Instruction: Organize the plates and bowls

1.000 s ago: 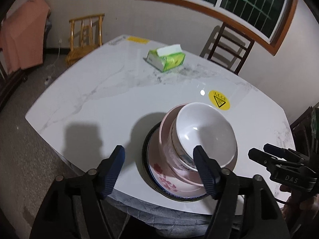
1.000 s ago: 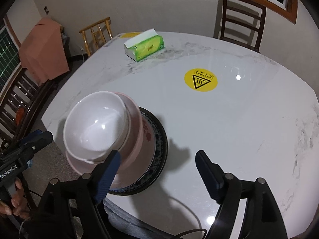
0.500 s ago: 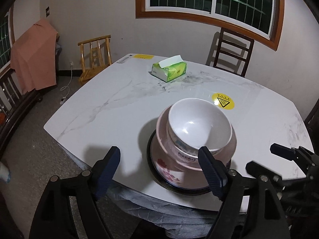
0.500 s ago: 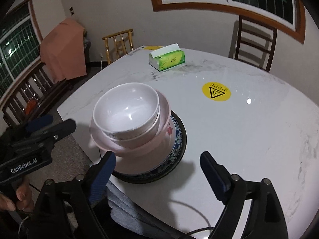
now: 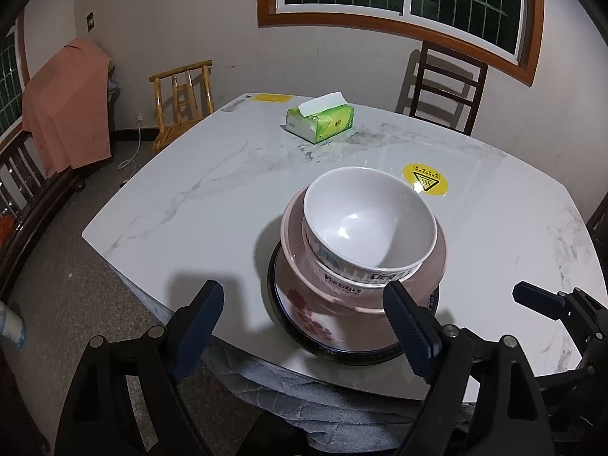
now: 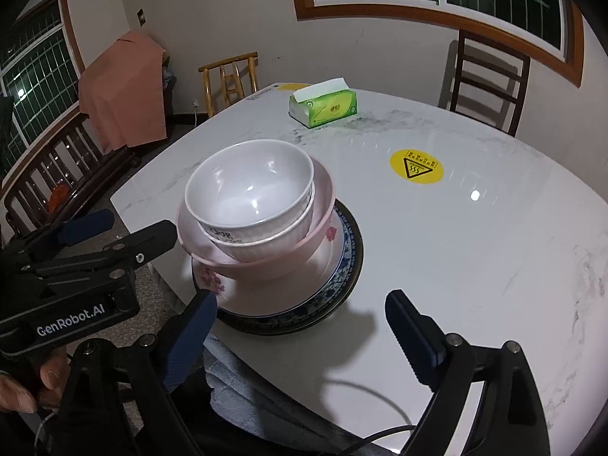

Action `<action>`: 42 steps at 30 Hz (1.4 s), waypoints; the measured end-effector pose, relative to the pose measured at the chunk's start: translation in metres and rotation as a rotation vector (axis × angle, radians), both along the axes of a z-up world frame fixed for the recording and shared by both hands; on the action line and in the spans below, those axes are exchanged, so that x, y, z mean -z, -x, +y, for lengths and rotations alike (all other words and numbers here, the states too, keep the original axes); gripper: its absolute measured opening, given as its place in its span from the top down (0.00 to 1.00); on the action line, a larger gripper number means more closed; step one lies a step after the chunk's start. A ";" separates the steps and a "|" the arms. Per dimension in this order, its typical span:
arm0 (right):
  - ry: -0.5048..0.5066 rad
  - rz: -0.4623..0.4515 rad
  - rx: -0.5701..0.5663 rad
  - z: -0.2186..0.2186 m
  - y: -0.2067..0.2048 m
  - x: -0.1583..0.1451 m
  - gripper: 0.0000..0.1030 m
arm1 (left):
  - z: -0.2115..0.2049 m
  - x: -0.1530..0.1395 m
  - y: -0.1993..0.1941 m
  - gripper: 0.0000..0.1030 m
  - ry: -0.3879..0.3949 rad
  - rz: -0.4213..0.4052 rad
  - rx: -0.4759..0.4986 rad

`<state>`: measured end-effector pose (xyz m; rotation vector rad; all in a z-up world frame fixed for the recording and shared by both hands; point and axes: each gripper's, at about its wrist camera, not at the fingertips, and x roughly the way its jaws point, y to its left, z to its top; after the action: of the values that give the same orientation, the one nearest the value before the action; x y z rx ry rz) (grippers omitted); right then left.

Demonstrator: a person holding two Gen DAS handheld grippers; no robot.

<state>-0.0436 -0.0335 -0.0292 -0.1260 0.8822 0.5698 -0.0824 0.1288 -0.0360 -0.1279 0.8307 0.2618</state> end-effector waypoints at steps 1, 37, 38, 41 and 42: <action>0.004 0.002 0.000 0.001 -0.001 0.001 0.10 | -0.001 0.001 0.000 0.18 -0.001 0.002 -0.003; 0.024 0.033 -0.015 0.010 -0.001 0.007 0.10 | 0.002 0.006 0.002 0.12 -0.004 0.011 -0.008; 0.026 0.033 -0.016 0.011 -0.002 0.007 0.10 | 0.002 0.005 0.001 0.12 -0.003 0.013 -0.006; 0.029 0.031 -0.019 0.012 -0.002 0.006 0.10 | 0.003 0.005 0.000 0.12 -0.001 0.016 -0.008; 0.031 0.030 -0.021 0.013 -0.002 0.006 0.10 | 0.003 0.005 -0.001 0.12 -0.003 0.018 -0.006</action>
<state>-0.0418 -0.0208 -0.0354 -0.1553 0.9201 0.5793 -0.0819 0.1313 -0.0413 -0.1256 0.8474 0.2701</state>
